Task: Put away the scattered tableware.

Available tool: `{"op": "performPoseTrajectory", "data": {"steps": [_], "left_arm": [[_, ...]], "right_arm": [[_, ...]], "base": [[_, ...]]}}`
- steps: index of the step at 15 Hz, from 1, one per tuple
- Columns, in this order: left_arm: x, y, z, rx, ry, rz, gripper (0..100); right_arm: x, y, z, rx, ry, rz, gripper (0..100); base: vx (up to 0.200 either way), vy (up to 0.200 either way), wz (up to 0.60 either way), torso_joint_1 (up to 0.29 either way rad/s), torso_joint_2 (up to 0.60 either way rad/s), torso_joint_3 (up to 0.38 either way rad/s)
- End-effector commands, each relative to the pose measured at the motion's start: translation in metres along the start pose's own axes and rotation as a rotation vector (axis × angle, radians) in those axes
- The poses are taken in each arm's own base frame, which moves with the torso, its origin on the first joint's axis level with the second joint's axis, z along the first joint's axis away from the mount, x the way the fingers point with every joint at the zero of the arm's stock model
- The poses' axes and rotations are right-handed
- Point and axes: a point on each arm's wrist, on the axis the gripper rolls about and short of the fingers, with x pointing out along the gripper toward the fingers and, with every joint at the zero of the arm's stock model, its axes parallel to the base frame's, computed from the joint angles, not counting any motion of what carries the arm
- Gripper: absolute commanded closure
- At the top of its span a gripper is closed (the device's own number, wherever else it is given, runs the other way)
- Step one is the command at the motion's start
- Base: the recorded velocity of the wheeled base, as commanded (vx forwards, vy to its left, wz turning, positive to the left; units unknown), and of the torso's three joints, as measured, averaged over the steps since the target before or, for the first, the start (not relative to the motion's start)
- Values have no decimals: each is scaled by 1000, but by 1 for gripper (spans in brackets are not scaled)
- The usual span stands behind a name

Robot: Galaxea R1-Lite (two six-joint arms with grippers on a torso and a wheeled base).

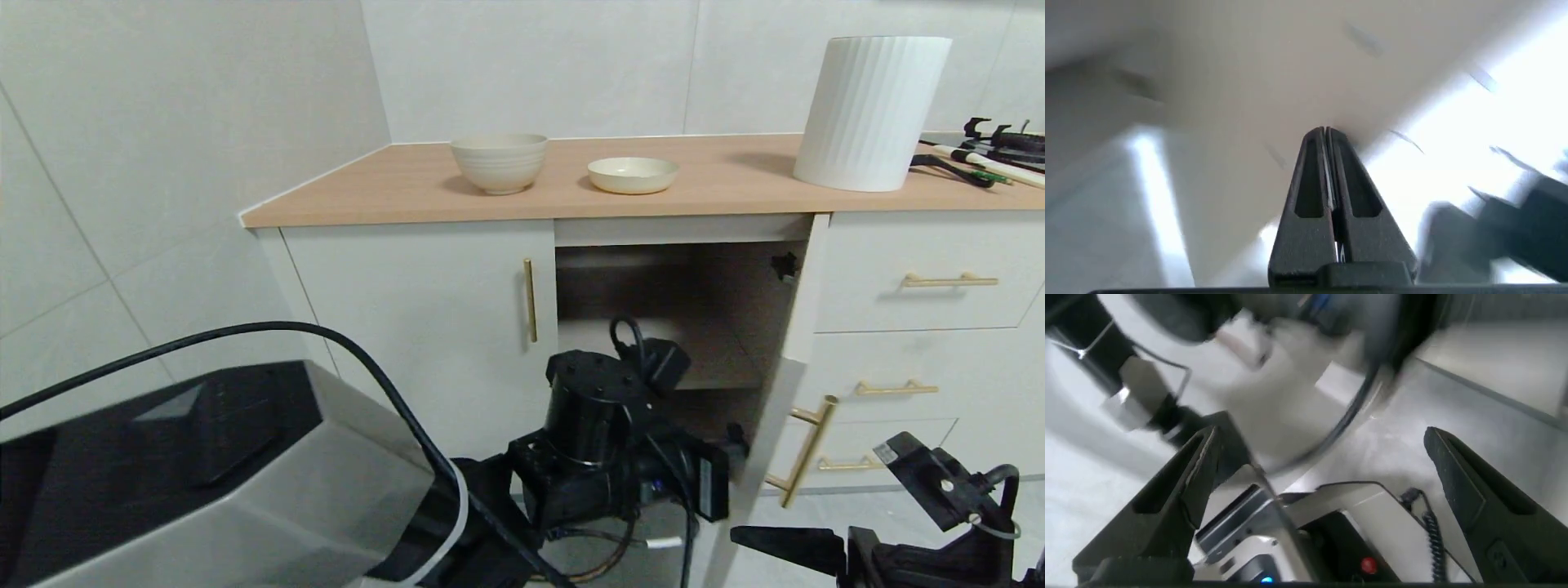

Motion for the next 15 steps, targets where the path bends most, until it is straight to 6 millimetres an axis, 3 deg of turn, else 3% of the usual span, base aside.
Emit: {"op": "performPoseTrajectory", "data": {"steps": [1, 2, 5, 6, 7, 9, 11, 13, 14, 15], "left_arm": [[-13, -49, 8, 28, 23, -119, 100], [-15, -47, 10, 25, 17, -105, 100], [-39, -3, 24, -35, -43, 38, 100], [-41, 0, 25, -38, -47, 46, 100], [-61, 17, 34, -45, -116, 140, 100], [-93, 23, 49, -37, -198, 228, 100], [-133, 27, 62, -38, -248, 295, 100], [-167, 26, 73, -55, -252, 369, 100], [-176, 26, 76, -56, -250, 391, 100], [-197, 21, 87, -43, -261, 435, 100]], "right_arm": [[-7, 14, 0, -29, -17, 64, 0], [-7, 15, 0, -31, -16, 68, 0], [-6, 14, -1, -27, -8, 65, 0], [-5, 14, 0, -28, -10, 64, 0], [-4, 14, 3, -32, -22, 64, 0], [8, 12, 14, -44, -51, 68, 0], [30, -3, 29, -45, -76, 31, 0], [54, -24, 54, -77, -143, -14, 0], [59, -29, 61, -99, -160, -25, 0], [74, -42, 85, -178, -210, -74, 0]], "base": [[0, 0, 0, 0, 0, 0], [0, 0, 0, 0, 0, 0], [0, 0, 0, 0, 0, 0], [0, 0, 0, 0, 0, 0], [0, 0, 0, 0, 0, 0], [0, 0, 0, 0, 0, 0], [0, 0, 0, 0, 0, 0], [0, 0, 0, 0, 0, 0], [0, 0, 0, 0, 0, 0], [0, 0, 0, 0, 0, 0]]}}
